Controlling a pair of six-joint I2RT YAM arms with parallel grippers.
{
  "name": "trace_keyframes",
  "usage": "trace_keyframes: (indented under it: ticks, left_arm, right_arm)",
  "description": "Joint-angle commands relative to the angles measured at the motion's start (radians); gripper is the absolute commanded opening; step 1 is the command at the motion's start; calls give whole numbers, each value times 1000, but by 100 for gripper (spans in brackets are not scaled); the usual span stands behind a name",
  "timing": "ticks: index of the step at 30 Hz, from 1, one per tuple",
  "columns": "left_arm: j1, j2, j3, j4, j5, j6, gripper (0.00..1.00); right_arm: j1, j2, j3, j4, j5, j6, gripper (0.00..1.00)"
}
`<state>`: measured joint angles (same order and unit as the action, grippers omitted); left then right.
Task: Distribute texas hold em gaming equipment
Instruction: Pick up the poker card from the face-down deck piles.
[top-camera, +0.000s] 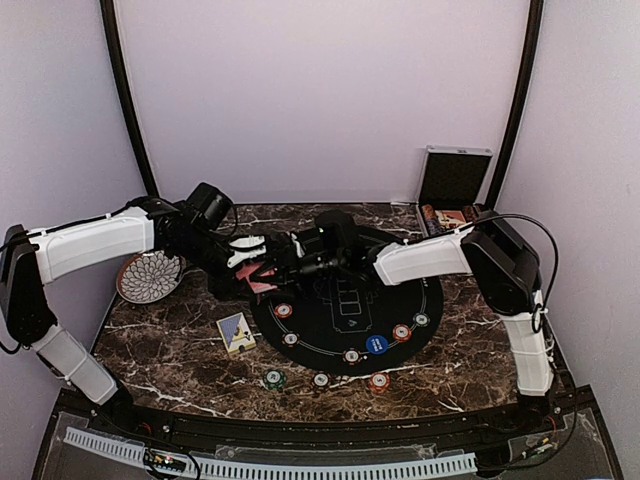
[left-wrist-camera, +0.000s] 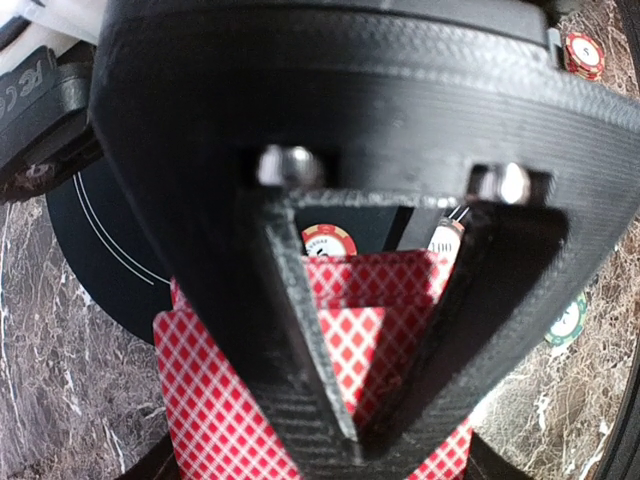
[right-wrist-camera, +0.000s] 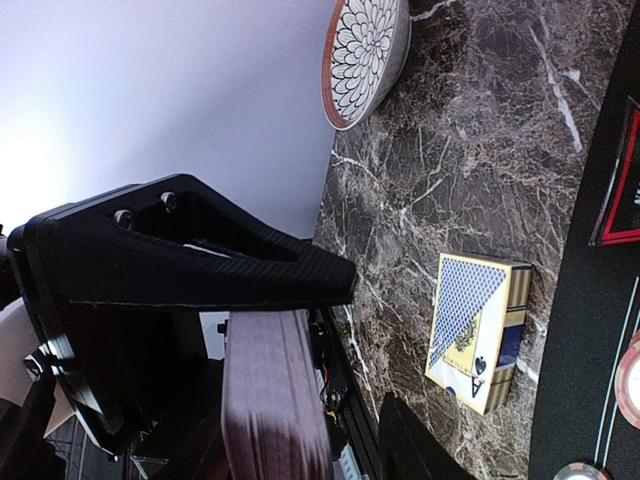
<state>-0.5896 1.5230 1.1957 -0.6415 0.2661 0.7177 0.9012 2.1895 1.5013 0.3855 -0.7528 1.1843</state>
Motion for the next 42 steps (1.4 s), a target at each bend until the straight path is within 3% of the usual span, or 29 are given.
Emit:
trace_keyframes:
  ticks: [1, 15, 27, 33, 42]
  left_arm:
    - [-2, -29, 36, -7, 18, -17, 13]
    - [-3, -25, 32, -4, 23, -29, 13]
    - [-3, -21, 39, -17, 24, -41, 12]
    - [-3, -20, 33, -19, 18, -40, 12]
    - [-2, -18, 28, -20, 15, -42, 9]
  right_arm:
    - [-10, -41, 4, -33, 41, -19, 51]
    - [24, 50, 109, -43, 19, 30, 56]
    - [-12, -11, 47, -195, 59, -77, 41]
    - [-16, -32, 49, -278, 82, -139, 41]
    - [-20, -59, 36, -260, 55, -131, 37]
